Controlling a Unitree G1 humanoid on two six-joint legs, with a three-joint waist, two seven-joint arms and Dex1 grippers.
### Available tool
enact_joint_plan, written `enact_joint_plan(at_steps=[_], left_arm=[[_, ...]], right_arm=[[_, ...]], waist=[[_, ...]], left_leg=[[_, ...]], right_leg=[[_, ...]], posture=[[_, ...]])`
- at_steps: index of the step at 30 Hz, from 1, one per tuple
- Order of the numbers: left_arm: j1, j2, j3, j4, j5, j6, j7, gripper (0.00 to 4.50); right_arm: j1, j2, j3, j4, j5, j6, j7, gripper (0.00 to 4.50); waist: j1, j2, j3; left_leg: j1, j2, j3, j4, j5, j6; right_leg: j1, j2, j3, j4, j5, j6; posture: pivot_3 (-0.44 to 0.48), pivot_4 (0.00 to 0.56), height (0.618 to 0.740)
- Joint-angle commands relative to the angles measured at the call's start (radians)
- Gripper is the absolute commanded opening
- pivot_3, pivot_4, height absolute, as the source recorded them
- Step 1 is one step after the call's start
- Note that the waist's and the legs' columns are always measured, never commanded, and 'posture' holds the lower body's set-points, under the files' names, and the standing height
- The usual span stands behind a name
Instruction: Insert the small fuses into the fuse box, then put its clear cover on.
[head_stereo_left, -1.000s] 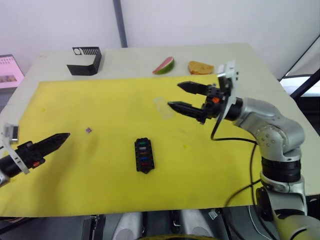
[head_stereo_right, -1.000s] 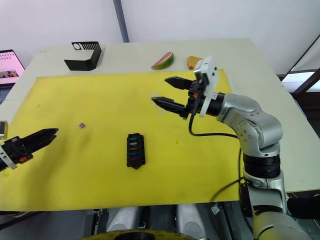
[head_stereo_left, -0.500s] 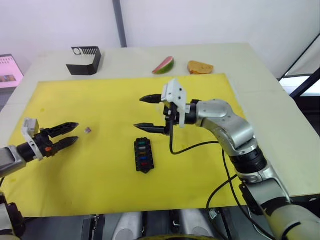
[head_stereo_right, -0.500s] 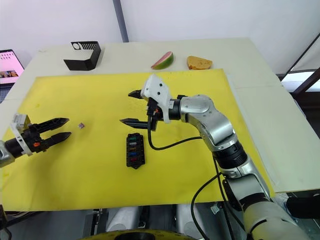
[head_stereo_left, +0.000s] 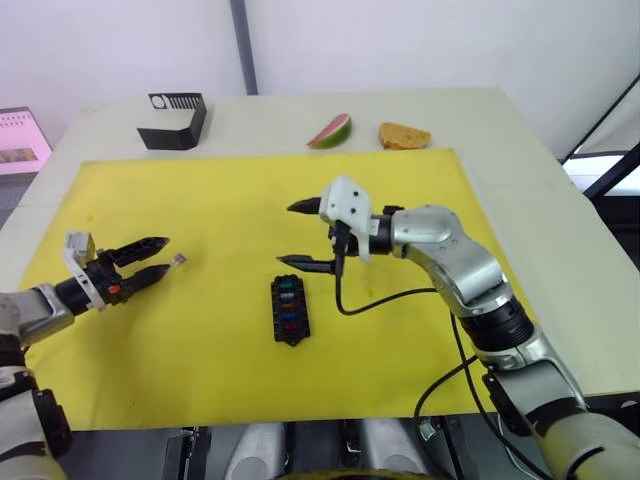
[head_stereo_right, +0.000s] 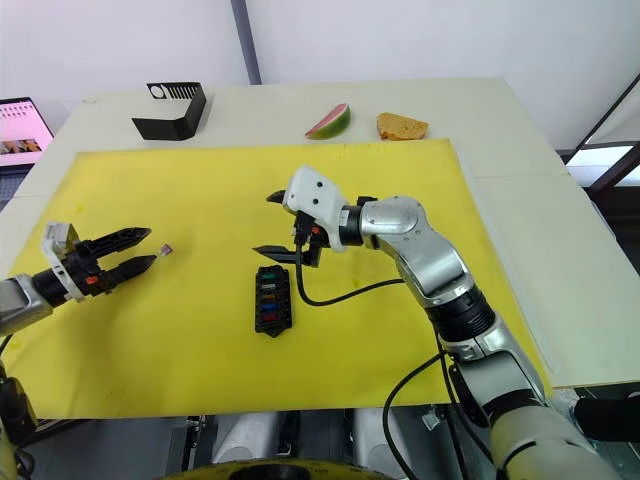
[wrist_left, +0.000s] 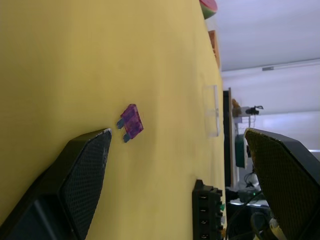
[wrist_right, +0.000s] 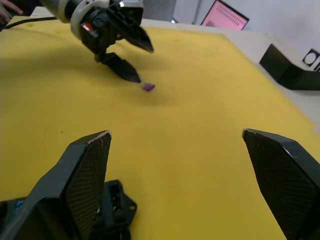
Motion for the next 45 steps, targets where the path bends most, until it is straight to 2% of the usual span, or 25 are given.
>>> enact_joint_plan(at_steps=[1,9,16,17,18,32,34,36,44,45], left_arm=[[-0.027,-0.014,-0.02,0.015,0.025,0.0,-0.007,4.5],[-0.075,-0.06,-0.045,0.034,0.082,-0.041,-0.004,4.5],[-0.085,-0.054,-0.041,0.068,0.115,-0.067,-0.027,4.5],[-0.084,-0.051,-0.042,0.074,0.12,-0.072,-0.033,3.96],[-0.083,-0.048,-0.047,0.079,0.127,-0.076,-0.035,3.71],[-0.085,-0.063,-0.073,0.073,0.169,-0.114,-0.072,3.71],[-0.08,-0.068,-0.069,0.061,0.165,-0.109,-0.073,3.12],[-0.084,-0.073,-0.073,0.073,0.183,-0.126,-0.053,2.34],[-0.121,-0.068,-0.09,0.148,0.229,-0.189,-0.069,2.34],[-0.121,-0.067,-0.092,0.15,0.236,-0.2,-0.066,2.05]], right_arm=[[-0.002,-0.002,-0.003,-0.053,-0.003,-0.007,0.013,4.43],[0.009,-0.017,-0.01,-0.072,-0.007,0.009,0.025,4.43],[0.034,-0.046,-0.019,-0.104,-0.006,0.021,0.029,4.43],[0.036,-0.047,-0.019,-0.106,-0.007,0.021,0.029,4.5],[0.037,-0.048,-0.019,-0.107,-0.008,0.02,0.029,4.5],[0.048,-0.057,-0.029,-0.119,-0.003,0.033,0.037,4.5],[0.049,-0.058,-0.03,-0.121,-0.002,0.034,0.038,4.5],[0.051,-0.059,-0.033,-0.125,0.002,0.039,0.038,4.5],[0.041,-0.069,-0.04,-0.121,-0.002,0.036,0.044,4.5],[0.041,-0.071,-0.038,-0.122,-0.003,0.034,0.045,4.5]], waist=[[-0.001,0.0,0.0],[0.004,0.0,0.0],[0.007,0.0,0.0],[0.006,0.0,0.0],[0.005,0.0,0.0],[0.002,0.0,0.0],[0.002,0.0,0.0],[0.002,0.0,0.0],[0.002,0.0,0.0],[0.002,0.0,0.0]], left_leg=[[0.0,0.0,0.0,0.0,0.0,0.0],[0.0,-0.001,0.0,0.0,0.0,0.0],[0.001,-0.001,0.0,0.0,0.0,0.0],[0.001,-0.001,0.0,0.0,0.0,0.0],[0.001,-0.001,0.0,0.0,0.0,0.0],[0.001,-0.001,-0.001,0.0,-0.001,0.002],[0.001,-0.001,-0.001,0.0,-0.001,0.002],[0.001,-0.001,-0.001,0.0,-0.001,0.002],[0.002,-0.001,-0.001,0.0,-0.001,0.002],[0.002,-0.001,-0.001,0.0,-0.001,0.002]], right_leg=[[0.0,0.0,0.0,0.0,0.0,0.0],[0.0,0.0,0.0,0.0,0.0,0.0],[0.001,0.0,0.0,0.0,0.0,0.0],[0.001,0.0,0.0,0.0,0.0,0.0],[0.001,0.0,0.0,0.001,0.0,0.0],[0.001,0.0,0.0,0.002,0.0,0.0],[0.001,0.0,0.0,0.002,0.0,0.0],[0.001,0.0,0.0,0.002,0.0,0.0],[0.001,0.0,0.0,0.002,0.0,0.0],[0.001,0.0,0.0,0.002,0.0,0.0]], posture=[[0.0,0.15,0.74],[0.0,0.15,0.74],[0.0,0.15,0.74],[0.0,0.15,0.74],[0.0,0.15,0.74],[0.0,0.15,0.74],[0.0,0.15,0.74],[0.0,0.15,0.74],[0.0,0.15,0.74],[0.0,0.15,0.74]])
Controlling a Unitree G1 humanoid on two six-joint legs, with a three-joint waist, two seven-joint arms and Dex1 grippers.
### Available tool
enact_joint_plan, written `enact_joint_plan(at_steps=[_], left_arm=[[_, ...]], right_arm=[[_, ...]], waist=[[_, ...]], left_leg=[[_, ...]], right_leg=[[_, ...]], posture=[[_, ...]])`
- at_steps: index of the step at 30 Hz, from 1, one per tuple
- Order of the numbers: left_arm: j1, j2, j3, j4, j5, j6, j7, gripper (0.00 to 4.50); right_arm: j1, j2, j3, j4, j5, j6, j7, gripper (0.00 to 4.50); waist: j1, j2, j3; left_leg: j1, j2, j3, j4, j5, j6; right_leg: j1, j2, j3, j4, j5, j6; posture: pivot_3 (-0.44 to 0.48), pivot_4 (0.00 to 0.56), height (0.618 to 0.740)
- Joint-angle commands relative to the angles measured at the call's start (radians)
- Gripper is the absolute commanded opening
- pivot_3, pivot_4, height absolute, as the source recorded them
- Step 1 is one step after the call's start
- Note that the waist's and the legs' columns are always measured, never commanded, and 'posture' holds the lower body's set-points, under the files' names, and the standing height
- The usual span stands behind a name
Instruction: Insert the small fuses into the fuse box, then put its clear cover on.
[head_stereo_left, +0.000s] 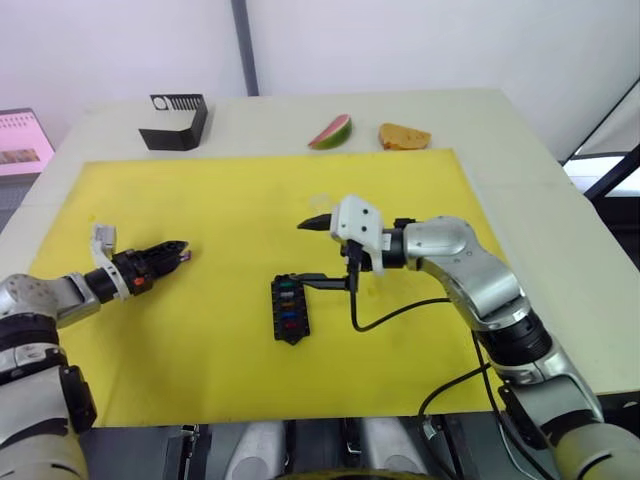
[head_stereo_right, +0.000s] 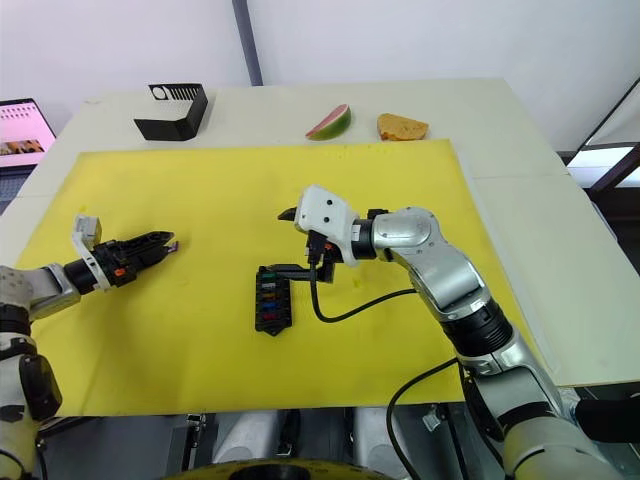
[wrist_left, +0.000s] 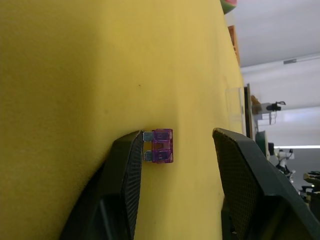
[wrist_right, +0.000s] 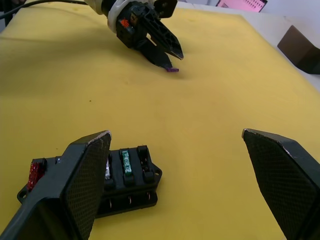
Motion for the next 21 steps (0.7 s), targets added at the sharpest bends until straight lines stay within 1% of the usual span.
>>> enact_joint_plan(at_steps=[1,2,4,5,9,13,15,18,21], left_arm=[[-0.003,0.002,-0.019,0.015,0.036,-0.039,0.007,1.78],[-0.001,0.002,-0.019,0.013,0.037,-0.041,0.002,1.49],[0.009,0.005,-0.02,-0.002,0.035,-0.035,-0.011,0.44],[0.013,0.007,-0.02,-0.007,0.034,-0.034,-0.015,0.04],[0.027,0.025,0.0,-0.034,0.026,-0.024,-0.013,0.04],[0.035,0.055,0.057,-0.103,-0.026,0.035,-0.001,0.04],[0.031,0.063,0.106,-0.166,-0.071,0.086,0.018,0.04],[0.028,0.044,0.172,-0.289,-0.134,0.16,0.067,0.04],[0.029,0.001,0.229,-0.394,-0.19,0.217,0.127,0.04]], right_arm=[[-0.017,-0.003,-0.028,-0.031,0.01,-0.01,0.004,4.5],[-0.018,-0.004,-0.028,-0.034,0.012,-0.007,0.004,4.5],[-0.017,-0.008,-0.03,-0.042,0.015,-0.002,0.006,4.5],[-0.017,-0.01,-0.031,-0.044,0.016,-0.001,0.007,4.5],[-0.017,-0.022,-0.038,-0.046,0.019,0.001,0.011,4.5],[-0.014,-0.03,-0.047,-0.048,0.024,0.005,0.012,4.5],[-0.011,-0.028,-0.055,-0.052,0.033,0.012,0.007,4.5],[-0.006,-0.012,-0.089,-0.062,0.073,0.05,-0.007,4.5],[-0.002,-0.004,-0.117,-0.073,0.11,0.086,-0.019,4.5]], waist=[[0.0,0.0,0.0],[-0.001,0.0,0.0],[-0.003,0.0,0.0],[-0.004,0.0,0.0],[-0.005,0.0,0.0],[-0.009,0.0,0.0],[-0.009,0.0,0.0],[-0.006,-0.001,0.0],[-0.002,-0.001,0.0]], left_leg=[[0.0,0.0,0.0,0.0,0.0,0.0],[0.0,0.0,0.0,0.0,0.0,0.0],[0.0,0.0,0.0,0.0,0.0,0.0],[0.0,0.0,0.0,0.0,0.0,0.0],[0.0,0.0,0.0,0.0,0.0,0.0],[0.0,0.0,0.0,0.0,0.0,0.001],[-0.001,0.0,0.0,0.0,0.0,0.001],[-0.002,0.0,0.0,0.0,0.0,0.001],[-0.002,0.0,0.0,0.0,0.0,0.001]], right_leg=[[0.0,0.0,0.0,0.0,0.0,0.0],[0.0,0.0,0.0,0.0,0.0,0.0],[0.0,0.0,0.0,0.0,0.0,0.0],[0.0,0.0,0.0,0.0,0.0,0.0],[0.0,0.0,0.0,0.0,0.0,0.0],[-0.001,0.0,0.0,0.0,0.0,0.0],[-0.001,0.0,0.0,0.0,0.0,0.0],[-0.002,0.0,0.0,0.0,0.0,0.0],[-0.001,0.0,0.0,-0.001,0.0,0.0]], posture=[[0.0,0.15,0.74],[0.0,0.15,0.74],[0.0,0.15,0.74],[0.0,0.15,0.74],[0.0,0.15,0.74],[0.0,0.15,0.74],[0.0,0.15,0.74],[0.0,0.15,0.74],[0.0,0.15,0.74]])
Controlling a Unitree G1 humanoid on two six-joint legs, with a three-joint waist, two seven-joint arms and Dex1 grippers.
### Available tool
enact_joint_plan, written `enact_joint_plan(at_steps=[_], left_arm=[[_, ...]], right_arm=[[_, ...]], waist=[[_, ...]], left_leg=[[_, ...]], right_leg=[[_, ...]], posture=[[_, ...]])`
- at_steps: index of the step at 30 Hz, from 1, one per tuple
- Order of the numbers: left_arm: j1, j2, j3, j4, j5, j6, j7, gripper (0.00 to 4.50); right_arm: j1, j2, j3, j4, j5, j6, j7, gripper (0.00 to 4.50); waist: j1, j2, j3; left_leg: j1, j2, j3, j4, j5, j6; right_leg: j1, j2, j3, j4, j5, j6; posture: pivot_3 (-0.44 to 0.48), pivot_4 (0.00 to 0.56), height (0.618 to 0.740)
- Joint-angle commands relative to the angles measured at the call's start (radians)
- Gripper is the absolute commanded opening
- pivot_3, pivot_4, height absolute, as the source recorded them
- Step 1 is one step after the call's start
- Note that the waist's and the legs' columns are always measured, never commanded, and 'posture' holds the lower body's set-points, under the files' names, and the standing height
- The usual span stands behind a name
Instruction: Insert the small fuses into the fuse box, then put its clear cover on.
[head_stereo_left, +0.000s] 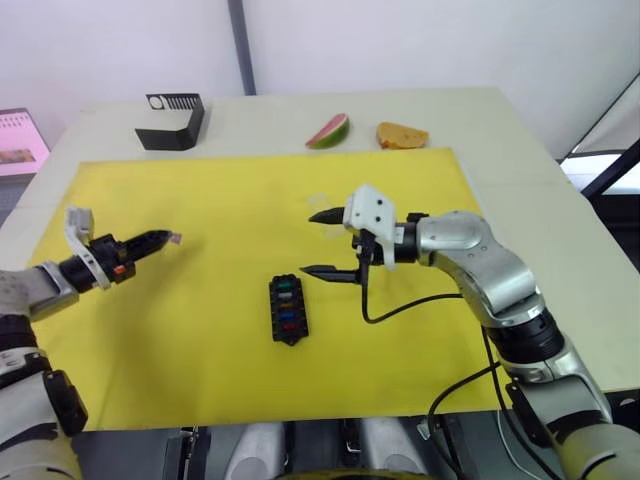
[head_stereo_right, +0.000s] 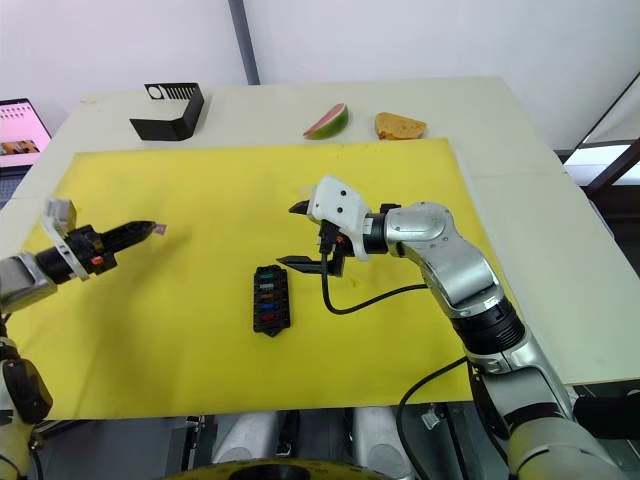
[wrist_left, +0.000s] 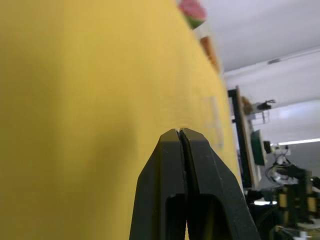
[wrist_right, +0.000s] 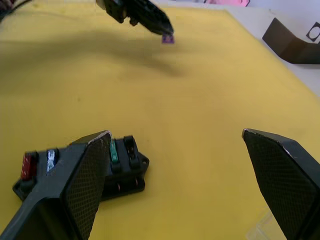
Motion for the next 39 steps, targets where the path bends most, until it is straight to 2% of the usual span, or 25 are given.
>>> enact_joint_plan(at_steps=[1,5,9,12,15,20,25,35,36,37,39], left_arm=[[-0.02,-0.041,0.09,-0.106,-0.082,0.067,0.079,0.04],[-0.093,-0.144,0.185,-0.182,-0.147,0.088,0.213,0.04],[-0.23,-0.289,0.335,-0.165,-0.225,0.08,0.453,0.04],[-0.256,-0.391,0.32,-0.283,-0.306,0.135,0.529,0.04],[-0.293,-0.466,0.333,-0.325,-0.388,0.145,0.621,0.04],[-0.302,-0.51,0.272,-0.366,-0.494,0.151,0.68,0.04],[-0.309,-0.53,0.234,-0.335,-0.585,0.088,0.741,0.04],[-0.305,-0.543,0.109,-0.316,-0.745,-0.03,0.815,0.04],[-0.302,-0.54,0.097,-0.316,-0.757,-0.039,0.818,0.0],[-0.297,-0.541,0.082,-0.319,-0.767,-0.048,0.819,0.0],[-0.291,-0.54,0.058,-0.322,-0.787,-0.068,0.825,0.0]], right_arm=[[-0.003,0.019,-0.062,-0.055,0.069,0.044,-0.023,4.5],[-0.016,0.095,-0.156,-0.066,0.194,0.178,-0.107,4.5],[-0.028,0.221,-0.232,-0.089,0.299,0.298,-0.255,4.5],[-0.062,0.344,-0.307,-0.064,0.37,0.371,-0.404,4.5],[-0.104,0.439,-0.379,-0.028,0.44,0.432,-0.518,4.5],[-0.16,0.506,-0.438,0.023,0.505,0.46,-0.62,4.5],[-0.194,0.555,-0.507,0.081,0.585,0.473,-0.711,4.5],[-0.196,0.574,-0.519,0.085,0.685,0.463,-0.775,4.5],[-0.197,0.574,-0.517,0.086,0.692,0.46,-0.78,4.04],[-0.198,0.578,-0.52,0.088,0.702,0.455,-0.787,3.86],[-0.203,0.583,-0.525,0.093,0.721,0.446,-0.794,3.08]], waist=[[0.0,0.0,0.0],[0.0,-0.001,0.0],[-0.001,-0.002,0.0],[-0.008,-0.002,0.0],[-0.006,-0.002,0.0],[-0.007,-0.002,0.0],[-0.007,-0.002,0.0],[-0.006,-0.002,0.0],[-0.006,-0.002,0.0],[-0.007,-0.002,0.0],[-0.007,-0.002,0.0]], left_leg=[[0.0,0.0,0.0,0.0,0.0,0.0],[0.0,0.0,0.0,0.0,0.0,0.0],[0.0,0.0,0.0,0.0,0.003,-0.005],[0.0,0.0,0.0,0.0,0.003,-0.005],[0.0,0.0,0.0,0.0,0.003,-0.005],[0.0,0.0,0.0,0.0,0.003,-0.006],[0.0,0.0,0.0,0.0,0.003,-0.006],[0.0,0.0,0.0,0.0,0.003,-0.006],[0.0,0.0,0.0,0.0,0.003,-0.006],[0.0,0.0,0.0,0.0,0.003,-0.006],[0.0,0.0,0.0,0.0,0.003,-0.006]], right_leg=[[0.0,0.0,0.0,0.0,0.0,0.0],[0.0,0.0,0.0,0.0,0.0,0.0],[0.0,0.0,0.0,0.0,0.0,0.0],[0.0,0.0,0.0,0.001,0.0,0.0],[-0.001,0.0,0.0,0.001,0.0,0.0],[-0.001,0.0,0.0,0.001,0.0,0.0],[-0.001,0.001,0.0,0.001,0.0,0.0],[-0.001,0.001,0.0,0.001,0.0,0.0],[-0.001,0.001,0.0,0.001,0.0,0.0],[-0.001,0.001,0.0,0.001,0.0,0.0],[-0.001,0.001,0.0,0.001,0.0,0.0]], posture=[[0.0,0.15,0.74],[0.0,0.15,0.74],[0.0,0.15,0.74],[0.0,0.15,0.74],[0.0,0.15,0.74],[0.0,0.15,0.74],[0.0,0.15,0.74],[0.0,0.15,0.74],[0.0,0.15,0.74],[0.0,0.15,0.74],[0.0,0.15,0.74]])
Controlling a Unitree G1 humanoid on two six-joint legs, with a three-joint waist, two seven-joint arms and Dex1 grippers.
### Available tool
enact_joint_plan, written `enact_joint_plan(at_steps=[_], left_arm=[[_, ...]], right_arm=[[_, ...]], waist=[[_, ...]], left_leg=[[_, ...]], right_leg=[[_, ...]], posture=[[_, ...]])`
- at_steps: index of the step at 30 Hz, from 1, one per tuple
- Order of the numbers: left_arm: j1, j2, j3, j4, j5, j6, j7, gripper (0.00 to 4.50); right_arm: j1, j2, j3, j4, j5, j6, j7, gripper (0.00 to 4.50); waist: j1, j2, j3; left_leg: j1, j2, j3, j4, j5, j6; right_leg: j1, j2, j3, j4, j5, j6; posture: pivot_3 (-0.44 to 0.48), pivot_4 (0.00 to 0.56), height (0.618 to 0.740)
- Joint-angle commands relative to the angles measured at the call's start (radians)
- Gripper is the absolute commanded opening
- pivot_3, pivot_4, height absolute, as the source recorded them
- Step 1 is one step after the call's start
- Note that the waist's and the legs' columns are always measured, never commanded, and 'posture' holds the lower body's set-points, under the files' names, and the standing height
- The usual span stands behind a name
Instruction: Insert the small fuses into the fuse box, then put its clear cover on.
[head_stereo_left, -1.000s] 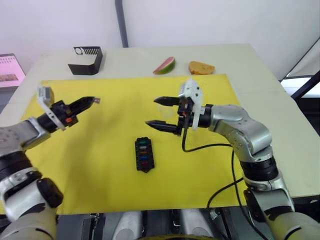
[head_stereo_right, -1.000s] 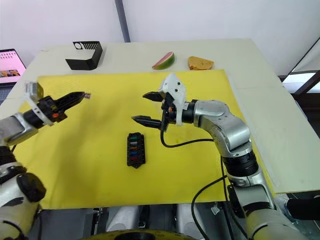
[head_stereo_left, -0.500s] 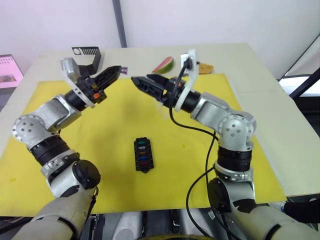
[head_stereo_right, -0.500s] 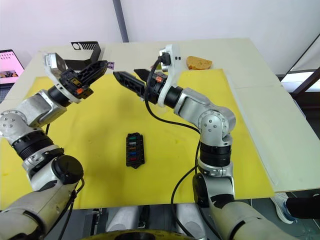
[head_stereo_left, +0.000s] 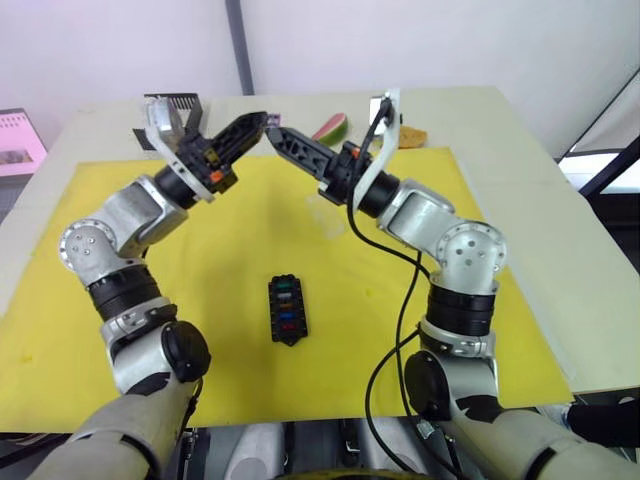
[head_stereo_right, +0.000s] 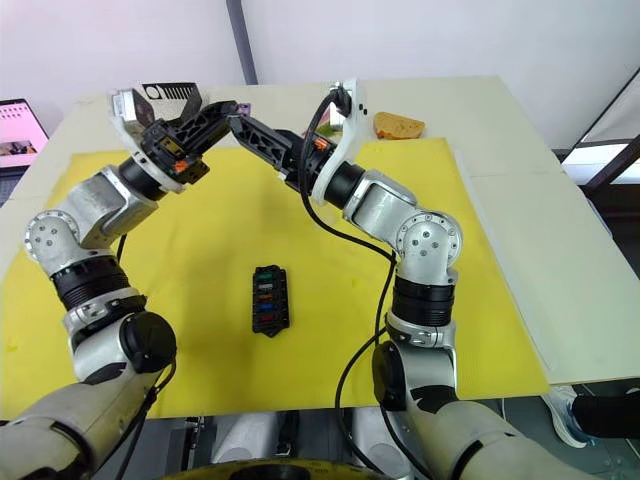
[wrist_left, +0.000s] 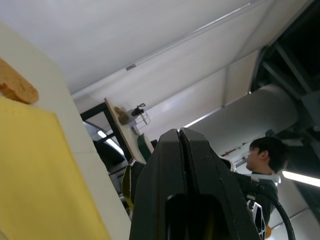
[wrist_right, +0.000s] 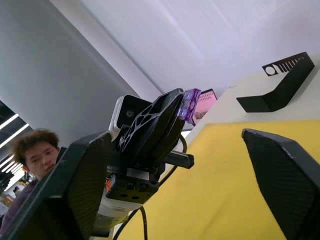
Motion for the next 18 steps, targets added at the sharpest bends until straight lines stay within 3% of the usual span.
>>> enact_joint_plan(at_steps=[1,2,18], left_arm=[[0.0,0.014,-0.039,-0.018,-0.063,-0.041,0.007,0.0],[0.001,0.018,-0.049,-0.017,-0.071,-0.049,0.008,0.0],[0.027,0.067,-0.159,-0.017,-0.171,-0.144,0.004,0.0]], right_arm=[[-0.035,0.015,-0.01,-0.01,0.054,-0.034,-0.012,2.57],[-0.038,0.016,-0.013,-0.008,0.062,-0.041,-0.016,2.08],[-0.033,-0.015,-0.006,0.017,0.134,-0.087,-0.059,2.08]], waist=[[0.0,0.0,0.0],[0.0,0.0,0.0],[0.0,0.0,0.0]], left_leg=[[0.0,0.0,0.0,0.0,0.0,0.0],[0.0,0.0,0.0,0.0,0.0,0.0],[0.0,0.0,0.0,0.0,0.0,0.0]], right_leg=[[0.0,0.0,0.0,0.0,0.0,0.0],[0.0,0.0,0.0,0.0,0.0,0.0],[0.0,0.0,0.0,0.0,0.0,0.0]], posture=[[0.0,0.15,0.74],[0.0,0.15,0.74],[0.0,0.15,0.74]])
